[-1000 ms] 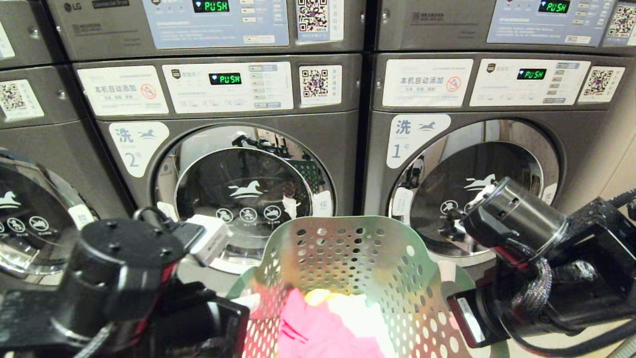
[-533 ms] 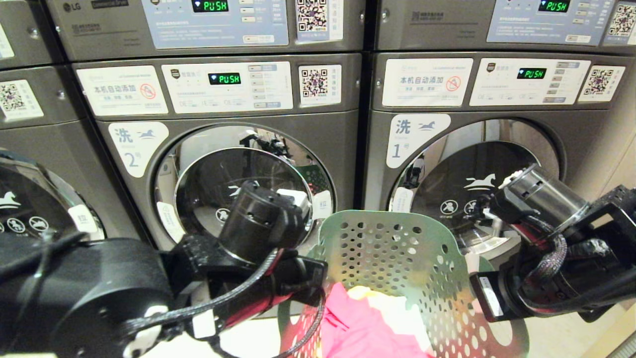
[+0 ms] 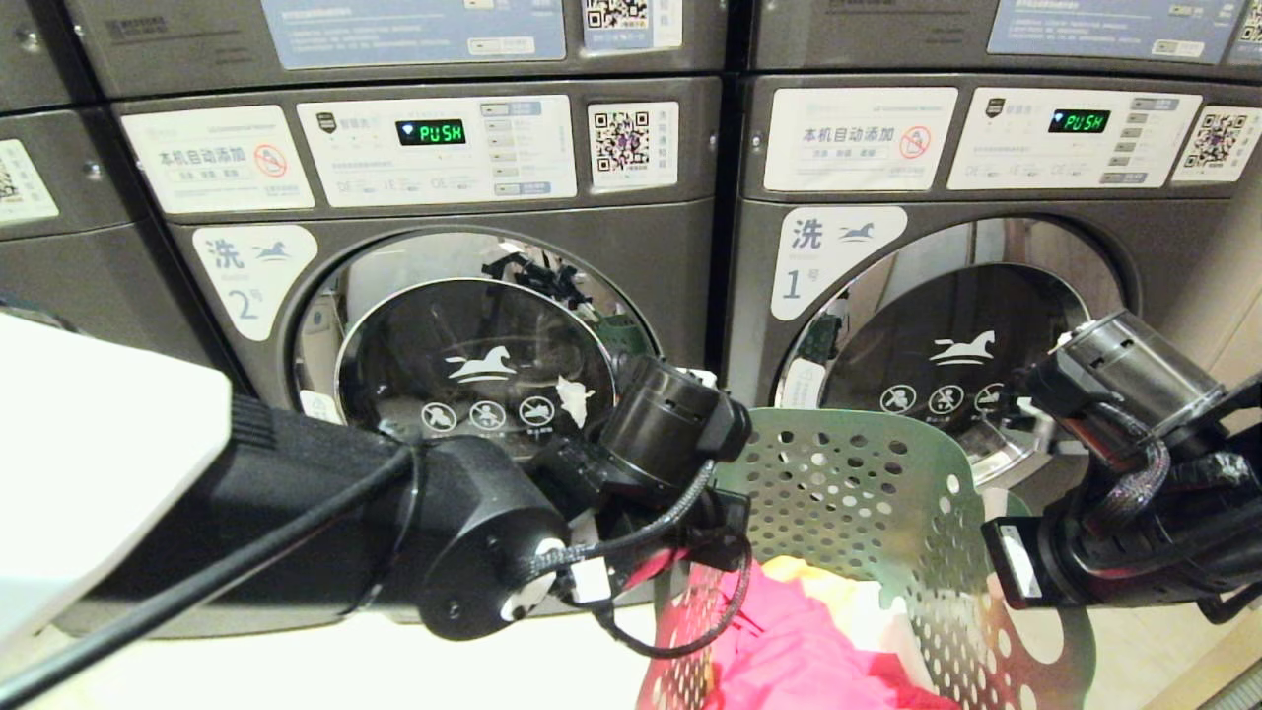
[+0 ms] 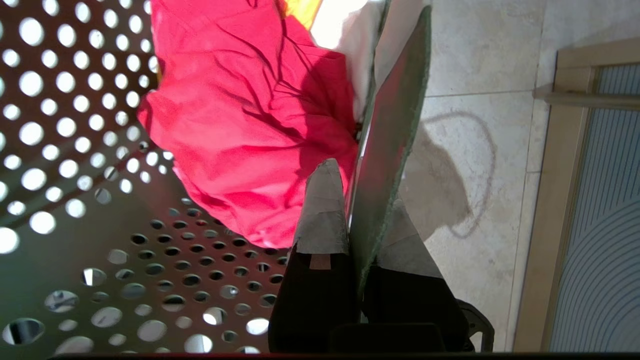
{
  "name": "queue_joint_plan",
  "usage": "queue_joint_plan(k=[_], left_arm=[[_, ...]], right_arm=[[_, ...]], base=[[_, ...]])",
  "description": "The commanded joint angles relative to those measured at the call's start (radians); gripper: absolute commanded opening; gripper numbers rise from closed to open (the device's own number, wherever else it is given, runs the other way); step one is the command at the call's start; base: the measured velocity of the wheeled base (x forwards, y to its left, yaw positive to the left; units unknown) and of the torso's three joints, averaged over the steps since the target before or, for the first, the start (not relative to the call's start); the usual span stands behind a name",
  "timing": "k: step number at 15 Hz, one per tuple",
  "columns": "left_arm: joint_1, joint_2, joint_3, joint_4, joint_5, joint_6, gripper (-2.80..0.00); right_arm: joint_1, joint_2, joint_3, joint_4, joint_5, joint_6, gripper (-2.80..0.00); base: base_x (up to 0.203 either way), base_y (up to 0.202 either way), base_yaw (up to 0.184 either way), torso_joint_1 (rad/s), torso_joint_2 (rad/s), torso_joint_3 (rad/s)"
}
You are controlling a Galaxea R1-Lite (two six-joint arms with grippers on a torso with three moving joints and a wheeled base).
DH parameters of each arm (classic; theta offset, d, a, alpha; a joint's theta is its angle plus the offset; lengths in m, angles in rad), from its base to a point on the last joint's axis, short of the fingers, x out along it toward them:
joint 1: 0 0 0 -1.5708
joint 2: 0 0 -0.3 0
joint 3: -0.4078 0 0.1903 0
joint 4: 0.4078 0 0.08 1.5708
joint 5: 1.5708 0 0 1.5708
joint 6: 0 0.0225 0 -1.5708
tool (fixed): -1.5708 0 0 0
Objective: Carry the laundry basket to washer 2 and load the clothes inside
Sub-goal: Pick up the clothes basket and put it beside the washing machine
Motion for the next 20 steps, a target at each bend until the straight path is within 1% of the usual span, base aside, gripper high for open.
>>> queue_joint_plan(k=[1,5,7,10,13,16,18,20], left_arm=[[-0.012,0.062,-0.046,0.007,0.003,-0.002,-2.8],[-0.049,0.171,-0.14,0.012,0.013,-0.011,-2.8],[-0.061,0.183,-0.158,0.013,0.013,-0.017,-2.8],[-0.059,0.193,-0.164,0.013,0.015,-0.024,-2.8],[-0.057,0.221,-0.183,0.013,0.015,-0.027,-2.8],[-0.056,0.265,-0.255,0.034,0.015,-0.028,-2.8],[-0.056,0.292,-0.307,0.069,0.013,-0.031,-2.8],[-0.055,0.318,-0.35,0.078,0.013,-0.031,-2.8]], right_arm=[[-0.023,0.001,-0.001,0.003,0.0,0.006,-2.8],[-0.082,0.017,0.0,0.002,0.002,0.006,-2.8],[-0.09,0.034,-0.001,0.001,0.001,0.001,-2.8],[-0.094,0.082,-0.01,-0.005,0.0,0.004,-2.8],[-0.12,0.138,-0.013,-0.053,-0.016,0.001,-2.8],[-0.164,0.203,-0.023,-0.062,-0.056,-0.003,-2.8],[-0.172,0.221,-0.026,-0.084,-0.055,-0.003,-2.8],[-0.177,0.247,-0.026,-0.131,-0.057,-0.003,-2.8]], base=[[0.0,0.0,0.0,0.006,0.0,-0.188],[0.0,0.0,0.0,0.004,0.0,-0.193],[0.0,0.0,0.0,0.002,0.0,-0.192],[0.0,0.0,0.0,0.002,0.0,-0.202],[0.0,0.0,0.0,0.0,0.0,-0.198],[0.0,0.0,0.0,0.005,0.0,-0.192],[0.0,0.0,0.0,0.001,0.0,-0.196],[0.0,0.0,0.0,0.002,0.0,-0.196]])
